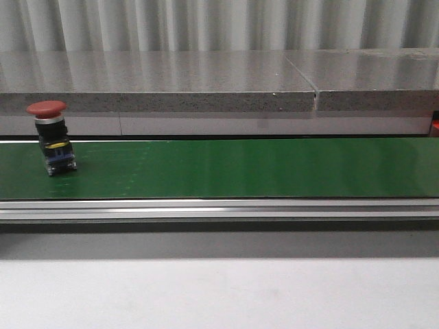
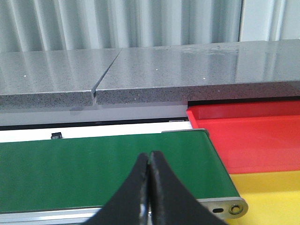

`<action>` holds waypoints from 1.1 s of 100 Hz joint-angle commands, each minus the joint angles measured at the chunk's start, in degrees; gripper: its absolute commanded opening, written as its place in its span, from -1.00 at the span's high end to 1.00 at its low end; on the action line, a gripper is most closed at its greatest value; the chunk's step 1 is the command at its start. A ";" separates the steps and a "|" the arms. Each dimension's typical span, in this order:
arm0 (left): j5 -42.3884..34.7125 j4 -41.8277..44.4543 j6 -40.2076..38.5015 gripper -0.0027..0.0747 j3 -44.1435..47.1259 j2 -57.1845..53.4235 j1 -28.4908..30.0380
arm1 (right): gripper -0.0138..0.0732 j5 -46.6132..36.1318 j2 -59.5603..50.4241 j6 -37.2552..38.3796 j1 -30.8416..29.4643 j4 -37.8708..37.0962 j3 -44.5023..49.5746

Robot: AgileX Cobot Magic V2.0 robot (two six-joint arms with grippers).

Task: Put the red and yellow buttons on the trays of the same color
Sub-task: 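Set the yellow button on the belt with the left gripper, release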

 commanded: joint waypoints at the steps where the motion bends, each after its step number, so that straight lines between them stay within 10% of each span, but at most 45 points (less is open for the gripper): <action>1: -0.92 -0.77 -0.01 0.40 -1.68 -3.21 0.00 | 0.84 -4.50 -1.05 -0.40 -0.34 -0.46 -1.08; 110: 0.03 -0.57 0.01 0.45 7.76 -27.58 -11.60 | 0.84 -4.50 -1.05 -0.40 -0.34 -0.46 -1.08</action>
